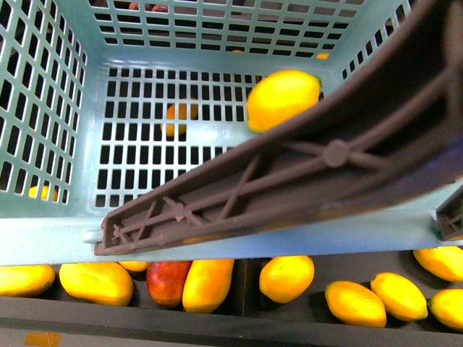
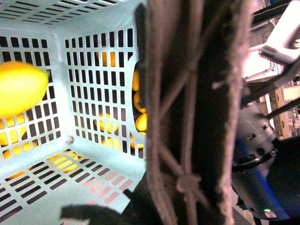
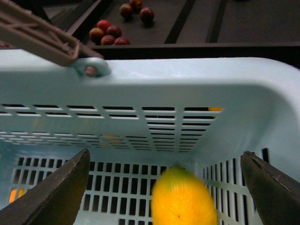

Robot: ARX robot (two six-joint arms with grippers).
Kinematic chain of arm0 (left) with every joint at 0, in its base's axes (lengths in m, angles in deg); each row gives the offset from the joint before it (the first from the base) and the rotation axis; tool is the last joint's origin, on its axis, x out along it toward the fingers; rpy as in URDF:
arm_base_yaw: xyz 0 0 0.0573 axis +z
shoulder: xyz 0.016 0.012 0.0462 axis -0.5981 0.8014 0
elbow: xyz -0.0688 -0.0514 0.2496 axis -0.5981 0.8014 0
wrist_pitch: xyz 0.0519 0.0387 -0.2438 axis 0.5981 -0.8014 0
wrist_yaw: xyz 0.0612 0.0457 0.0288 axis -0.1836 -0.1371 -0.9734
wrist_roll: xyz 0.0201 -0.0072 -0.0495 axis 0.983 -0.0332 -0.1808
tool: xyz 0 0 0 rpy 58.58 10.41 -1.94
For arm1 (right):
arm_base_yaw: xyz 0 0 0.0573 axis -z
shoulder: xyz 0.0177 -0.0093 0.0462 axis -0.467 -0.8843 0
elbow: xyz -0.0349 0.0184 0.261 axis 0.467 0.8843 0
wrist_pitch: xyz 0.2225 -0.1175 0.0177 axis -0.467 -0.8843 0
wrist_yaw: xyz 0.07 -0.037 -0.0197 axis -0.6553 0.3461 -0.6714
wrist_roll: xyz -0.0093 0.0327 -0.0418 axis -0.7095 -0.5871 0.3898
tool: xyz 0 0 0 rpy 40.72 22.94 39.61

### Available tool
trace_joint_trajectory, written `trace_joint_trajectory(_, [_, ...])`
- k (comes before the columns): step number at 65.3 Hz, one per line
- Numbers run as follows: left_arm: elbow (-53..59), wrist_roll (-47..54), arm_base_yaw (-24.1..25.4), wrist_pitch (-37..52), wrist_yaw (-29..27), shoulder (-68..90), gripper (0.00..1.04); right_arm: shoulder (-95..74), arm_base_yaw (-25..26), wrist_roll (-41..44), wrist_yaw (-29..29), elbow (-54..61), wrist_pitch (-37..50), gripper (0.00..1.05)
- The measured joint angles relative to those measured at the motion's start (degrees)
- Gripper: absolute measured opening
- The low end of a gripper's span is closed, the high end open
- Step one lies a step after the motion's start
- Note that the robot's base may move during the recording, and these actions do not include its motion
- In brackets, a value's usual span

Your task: Pick lemon and mango into basket

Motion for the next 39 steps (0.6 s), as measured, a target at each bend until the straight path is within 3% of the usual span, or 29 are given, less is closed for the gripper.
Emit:
trace_joint_trajectory(6, [0.02,-0.09,0.02,0.00,-0.07,0.00,0.05,1.22,0.59,0.11,1.70,0.39,1.01,0.95])
trace_joint_trajectory(10, [0.02,0.02,0.00,0.00,-0.07,0.00,0.05,2.03,1.14,3.43,3.19,3.10,8.07,0.87])
trace_joint_trajectory(17, [0.09,0.02,-0.11,0.00,0.20,0.07,0.05,5.11,3.08,9.14,1.18,11.17,17.55,0.70])
trace_joint_trajectory(31, [0.17,-0.02,-0.11,0.00,0.17,0.07,0.05,12.46,7.39,11.93,-2.58,22.34,21.16,0.38])
trace_joint_trajectory(39, [0.17,-0.04,-0.11,0.00,0.17,0.07,0.05,17.40,10.03,12.68,-5.07,28.50,21.94,0.14])
